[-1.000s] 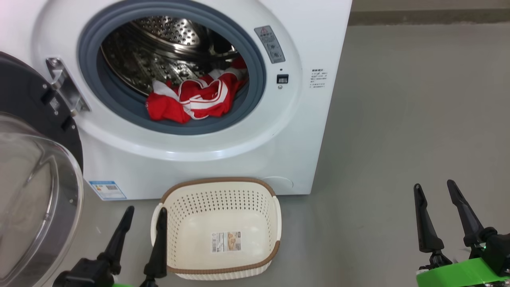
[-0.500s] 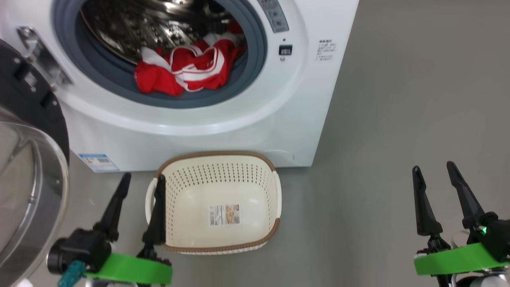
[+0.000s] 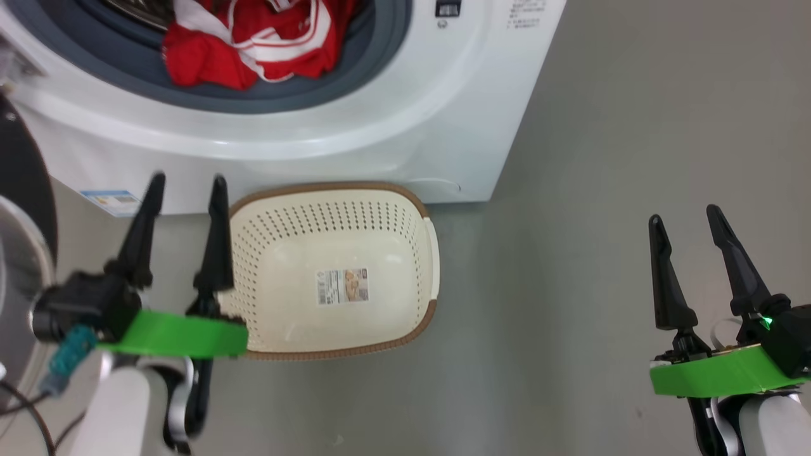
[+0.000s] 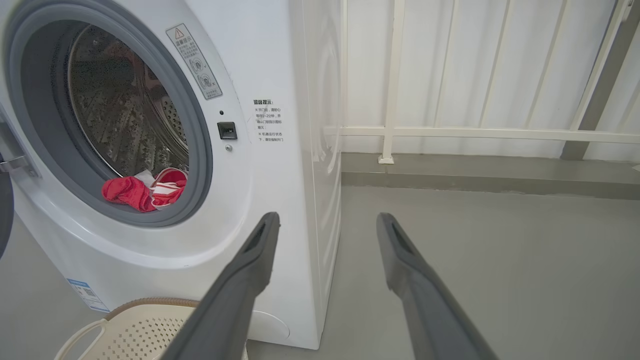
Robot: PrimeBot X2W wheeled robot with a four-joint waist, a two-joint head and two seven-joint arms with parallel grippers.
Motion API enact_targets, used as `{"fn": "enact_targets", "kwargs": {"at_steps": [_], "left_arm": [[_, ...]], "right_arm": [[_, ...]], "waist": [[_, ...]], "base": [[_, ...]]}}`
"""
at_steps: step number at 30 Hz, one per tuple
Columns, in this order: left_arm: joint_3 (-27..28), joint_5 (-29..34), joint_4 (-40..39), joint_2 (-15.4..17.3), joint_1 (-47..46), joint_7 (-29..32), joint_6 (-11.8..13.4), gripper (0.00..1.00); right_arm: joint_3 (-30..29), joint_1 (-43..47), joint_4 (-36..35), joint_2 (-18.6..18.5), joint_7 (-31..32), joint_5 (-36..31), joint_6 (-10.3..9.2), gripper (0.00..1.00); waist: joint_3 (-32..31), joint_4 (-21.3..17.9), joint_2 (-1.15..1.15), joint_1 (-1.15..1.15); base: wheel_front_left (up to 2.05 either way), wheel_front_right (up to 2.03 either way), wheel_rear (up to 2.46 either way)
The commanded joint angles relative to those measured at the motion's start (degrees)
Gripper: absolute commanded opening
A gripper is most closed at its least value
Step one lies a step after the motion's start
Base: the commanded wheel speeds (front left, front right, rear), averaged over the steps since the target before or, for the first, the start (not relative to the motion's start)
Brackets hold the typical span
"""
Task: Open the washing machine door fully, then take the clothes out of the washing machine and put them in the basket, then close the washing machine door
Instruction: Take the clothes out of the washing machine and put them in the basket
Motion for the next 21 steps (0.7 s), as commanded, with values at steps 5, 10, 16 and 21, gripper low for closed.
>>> {"fn": "enact_targets", "kwargs": {"at_steps": [5,10,16,21], "left_arm": [[2.64,-0.04,1.86,2.43,-7.39,-0.75,-0.04,1.0],[2.99,0.04,5.9,3.39,-12.86,-0.57,0.17,1.0],[4.55,-0.23,11.36,5.97,-18.96,-0.8,0.08,1.0],[4.85,-0.35,15.51,7.44,-24.3,-0.77,-0.24,1.0]], "right_arm": [[1.88,-2.73,-1.45,-0.67,-0.37,-0.29,0.35,1.0],[2.25,-4.0,-1.52,-0.67,-0.37,-0.37,0.35,1.0],[2.88,-5.14,-1.62,-0.67,-0.37,-0.04,0.35,1.0],[2.78,-5.94,-1.68,-0.67,-0.37,0.13,0.35,1.0]], "waist": [[4.48,-1.87,0.0,0.0],[6.68,-2.73,0.0,0.0],[9.32,-4.44,0.0,0.0],[11.5,-5.24,0.0,0.0]], "base": [[0.0,0.0,0.0],[0.0,0.0,0.0],[0.0,0.0,0.0],[0.0,0.0,0.0]]}}
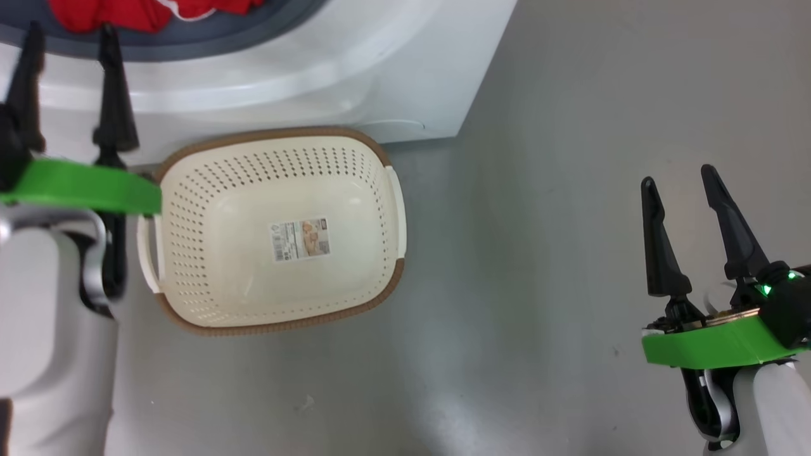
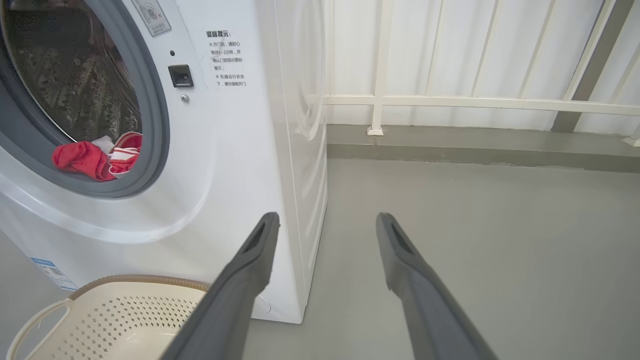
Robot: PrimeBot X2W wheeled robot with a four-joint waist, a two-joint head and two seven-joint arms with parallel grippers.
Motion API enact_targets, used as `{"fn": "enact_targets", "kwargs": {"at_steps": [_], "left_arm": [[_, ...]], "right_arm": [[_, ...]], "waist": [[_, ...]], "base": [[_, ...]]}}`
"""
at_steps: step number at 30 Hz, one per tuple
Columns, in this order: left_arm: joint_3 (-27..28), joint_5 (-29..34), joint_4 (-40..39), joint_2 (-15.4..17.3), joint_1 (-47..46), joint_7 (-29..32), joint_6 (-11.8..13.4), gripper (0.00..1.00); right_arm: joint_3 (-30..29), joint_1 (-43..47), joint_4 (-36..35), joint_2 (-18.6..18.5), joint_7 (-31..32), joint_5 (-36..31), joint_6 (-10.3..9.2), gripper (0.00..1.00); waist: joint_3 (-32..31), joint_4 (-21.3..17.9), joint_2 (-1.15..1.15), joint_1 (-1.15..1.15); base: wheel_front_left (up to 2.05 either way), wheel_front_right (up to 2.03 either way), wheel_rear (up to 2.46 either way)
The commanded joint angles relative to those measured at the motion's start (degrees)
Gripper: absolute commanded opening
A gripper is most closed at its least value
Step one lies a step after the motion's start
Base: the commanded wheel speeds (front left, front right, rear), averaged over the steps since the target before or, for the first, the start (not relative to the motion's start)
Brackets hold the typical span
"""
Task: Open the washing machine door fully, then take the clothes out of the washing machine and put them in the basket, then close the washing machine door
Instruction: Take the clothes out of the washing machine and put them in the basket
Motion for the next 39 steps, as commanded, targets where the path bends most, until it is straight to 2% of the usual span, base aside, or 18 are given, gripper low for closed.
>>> {"fn": "enact_targets", "kwargs": {"at_steps": [1,9,14,24,39], "left_arm": [[1.86,-0.22,0.0,2.95,-2.68,-0.32,-0.28,1.0],[1.38,0.05,5.25,3.85,-8.9,-0.05,-0.22,1.0],[0.84,1.09,9.42,5.03,-13.35,0.98,0.9,1.0],[-1.54,4.04,18.19,7.42,-21.35,7.45,3.63,1.0],[-3.47,5.78,30.81,11.6,-28.8,15.23,5.57,1.0]], "right_arm": [[1.22,-0.93,-1.68,-0.52,-0.37,0.17,0.35,1.0],[2.19,-2.06,-1.64,-0.52,-0.37,0.45,0.35,1.0],[2.83,-2.81,-1.47,-0.52,-0.37,0.59,0.35,1.0],[4.37,-3.83,-0.55,-0.52,-0.37,1.0,0.35,1.0],[7.28,-4.4,0.4,-0.52,-0.37,4.29,0.35,1.0]], "waist": [[1.91,-1.04,0.0,0.0],[3.96,-1.67,0.0,0.0],[5.24,-2.23,0.0,0.0],[6.93,-4.16,0.0,0.0],[7.85,-7.4,0.0,0.0]], "base": [[0.0,0.0,0.0],[0.0,0.0,0.0],[0.0,0.0,0.0],[0.0,0.0,0.0],[0.0,0.0,0.0]]}}
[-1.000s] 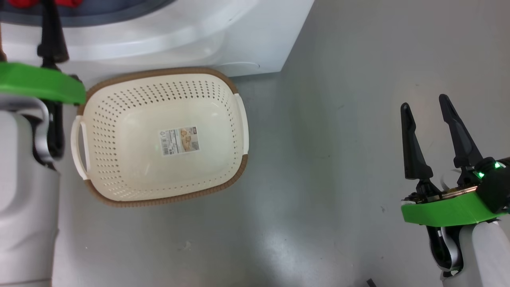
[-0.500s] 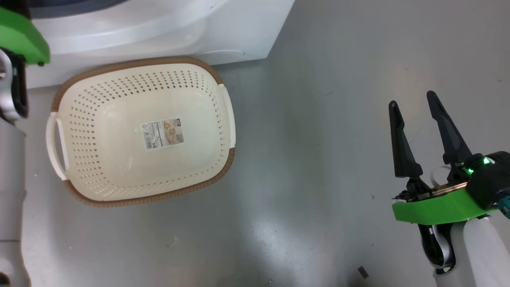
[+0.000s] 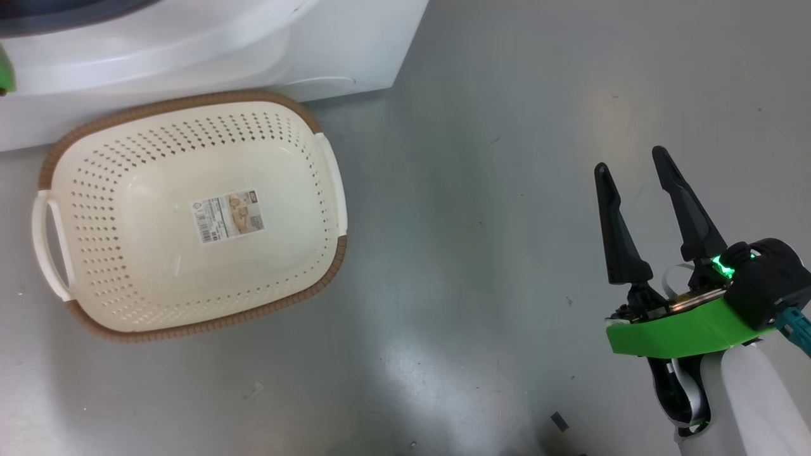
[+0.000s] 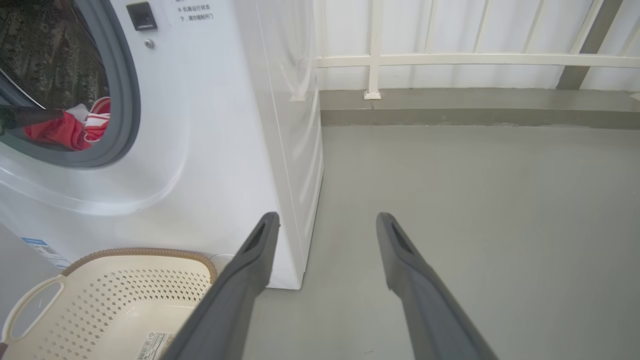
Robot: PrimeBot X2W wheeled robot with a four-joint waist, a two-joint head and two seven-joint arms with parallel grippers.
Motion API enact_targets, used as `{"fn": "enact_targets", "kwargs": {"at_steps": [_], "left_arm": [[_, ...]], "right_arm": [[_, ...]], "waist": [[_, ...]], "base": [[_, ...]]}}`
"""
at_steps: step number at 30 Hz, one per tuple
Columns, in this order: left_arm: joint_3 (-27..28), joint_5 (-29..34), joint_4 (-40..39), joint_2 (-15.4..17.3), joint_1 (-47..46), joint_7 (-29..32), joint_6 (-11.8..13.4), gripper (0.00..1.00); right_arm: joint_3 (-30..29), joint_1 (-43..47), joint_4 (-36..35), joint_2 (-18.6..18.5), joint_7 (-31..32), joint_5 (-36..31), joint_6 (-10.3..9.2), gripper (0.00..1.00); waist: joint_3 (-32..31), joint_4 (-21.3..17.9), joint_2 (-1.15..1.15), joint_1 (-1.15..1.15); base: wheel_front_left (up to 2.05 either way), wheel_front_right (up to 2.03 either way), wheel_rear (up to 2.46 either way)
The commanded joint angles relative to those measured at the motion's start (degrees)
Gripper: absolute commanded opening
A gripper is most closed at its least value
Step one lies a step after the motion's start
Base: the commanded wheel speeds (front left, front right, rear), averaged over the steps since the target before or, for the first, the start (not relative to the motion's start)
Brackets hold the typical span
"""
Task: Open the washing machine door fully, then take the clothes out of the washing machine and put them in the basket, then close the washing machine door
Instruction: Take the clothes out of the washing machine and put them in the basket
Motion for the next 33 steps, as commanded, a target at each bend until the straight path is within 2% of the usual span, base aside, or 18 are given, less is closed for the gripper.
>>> {"fn": "enact_targets", "kwargs": {"at_steps": [1,10,16,17,18,19,26,31,33], "left_arm": [[0.52,0.71,-0.37,3.75,-0.95,0.54,0.53,1.0],[-0.7,1.3,3.69,5.68,-2.14,2.41,0.94,1.0],[-1.62,1.55,4.93,5.41,-2.7,2.28,1.69,1.0],[-1.79,1.59,5.0,5.39,-2.77,2.15,1.68,0.87],[-1.99,1.65,5.19,5.65,-2.86,2.07,1.4,0.32],[-2.13,1.63,5.3,5.87,-3.0,1.76,1.08,0.0],[-3.02,1.21,5.26,5.54,-3.43,-0.41,-0.4,0.0],[-2.96,0.41,4.07,5.37,-3.14,-3.97,-1.0,0.0],[-3.17,0.09,3.25,5.23,-2.62,-5.99,-2.1,0.0]], "right_arm": [[1.32,-0.36,-1.09,-0.42,-0.36,0.85,0.35,1.0],[2.65,-0.87,-0.79,-0.42,-0.36,3.04,0.35,1.0],[3.16,-1.39,-0.63,-0.42,-0.36,4.04,0.35,1.0],[3.19,-1.44,-0.6,-0.42,-0.36,4.1,0.35,1.0],[3.27,-1.5,-0.57,-0.42,-0.36,4.18,0.35,1.0],[3.35,-1.57,-0.55,-0.42,-0.36,4.28,0.35,1.0],[3.3,-1.63,-0.34,-0.42,-0.36,4.54,0.35,1.0],[3.18,-1.63,-0.25,-0.42,-0.36,4.57,0.35,1.0],[3.1,-1.6,-0.17,-0.42,-0.36,4.55,0.35,1.0]], "waist": [[0.25,-0.34,0.0,0.0],[1.05,-1.5,0.0,0.0],[1.5,-1.88,0.0,0.0],[1.54,-1.9,0.0,0.0],[1.62,-1.95,0.0,0.0],[1.68,-2.0,0.0,0.0],[1.6,-1.75,0.0,0.0],[1.34,-1.25,0.0,0.0],[1.12,-1.02,0.0,0.0]], "base": [[0.0,0.0,0.0],[0.0,0.0,0.0],[0.0,0.0,0.0],[0.0,0.0,0.0],[0.0,0.0,0.0],[0.0,0.0,0.0],[0.0,0.0,0.0],[0.0,0.0,0.0],[0.0,0.0,0.0]]}}
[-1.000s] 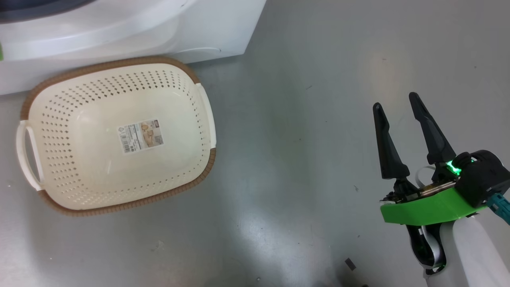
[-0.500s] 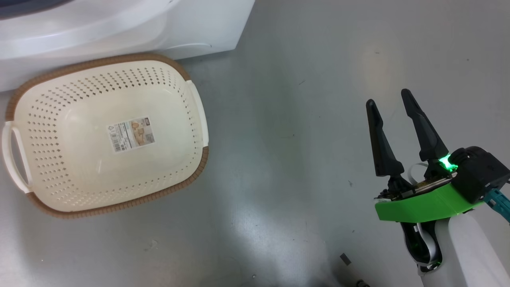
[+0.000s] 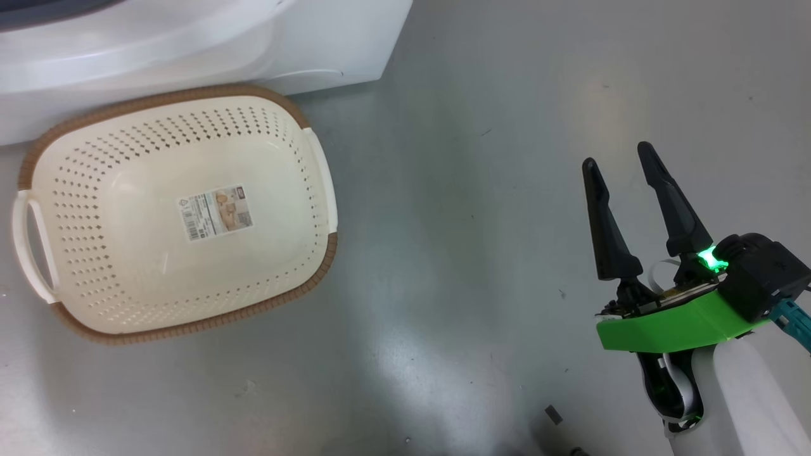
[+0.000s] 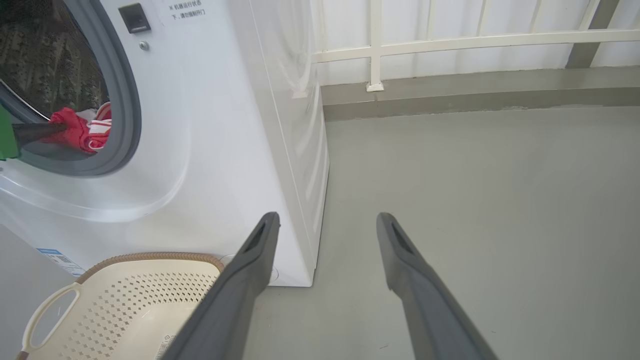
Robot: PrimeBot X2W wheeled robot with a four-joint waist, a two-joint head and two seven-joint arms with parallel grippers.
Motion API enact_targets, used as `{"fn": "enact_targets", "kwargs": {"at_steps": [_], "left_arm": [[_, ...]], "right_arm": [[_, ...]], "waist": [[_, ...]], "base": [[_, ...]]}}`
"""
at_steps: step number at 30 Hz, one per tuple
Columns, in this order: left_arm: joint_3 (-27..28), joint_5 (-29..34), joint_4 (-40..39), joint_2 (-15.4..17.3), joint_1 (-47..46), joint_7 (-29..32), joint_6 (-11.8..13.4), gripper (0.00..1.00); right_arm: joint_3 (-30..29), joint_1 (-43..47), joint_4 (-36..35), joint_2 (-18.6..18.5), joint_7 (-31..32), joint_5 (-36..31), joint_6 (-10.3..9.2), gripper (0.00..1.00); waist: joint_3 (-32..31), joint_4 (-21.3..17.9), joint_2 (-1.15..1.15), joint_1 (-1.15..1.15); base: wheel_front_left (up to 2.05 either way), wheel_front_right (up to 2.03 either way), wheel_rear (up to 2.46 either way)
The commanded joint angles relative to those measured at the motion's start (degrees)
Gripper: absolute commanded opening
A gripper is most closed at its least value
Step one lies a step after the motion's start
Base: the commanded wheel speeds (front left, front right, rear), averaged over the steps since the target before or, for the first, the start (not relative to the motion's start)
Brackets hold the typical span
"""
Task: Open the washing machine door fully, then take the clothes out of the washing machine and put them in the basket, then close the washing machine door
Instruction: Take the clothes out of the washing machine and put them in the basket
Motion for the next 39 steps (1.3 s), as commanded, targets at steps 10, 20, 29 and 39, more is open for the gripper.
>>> {"fn": "enact_targets", "kwargs": {"at_steps": [10,20,29,39], "left_arm": [[3.51,-4.47,-7.68,1.99,5.1,-9.88,-1.36,0.0],[6.19,-5.5,-25.3,0.88,16.37,-11.34,-0.49,0.0],[8.36,-6.5,-38.7,-1.51,27.42,-11.36,0.19,0.0],[9.2,-8.09,-49.5,-5.4,38.25,-11.36,-0.12,0.0]], "right_arm": [[0.8,0.07,-0.92,-0.42,-0.36,0.06,0.35,1.0],[0.34,0.63,-0.61,-0.42,-0.36,-0.15,0.35,1.0],[-0.12,1.33,-0.27,-0.42,-0.36,-0.36,0.35,1.0],[-0.91,3.03,0.13,-0.42,-0.36,-0.92,0.35,1.0]], "waist": [[-1.61,1.84,0.0,0.0],[-4.27,3.59,0.0,0.0],[-7.26,4.9,0.0,0.0],[-11.83,6.72,0.0,0.0]], "base": [[0.0,0.0,0.0],[0.0,0.0,0.0],[0.0,0.0,0.0],[0.0,0.0,0.0]]}}
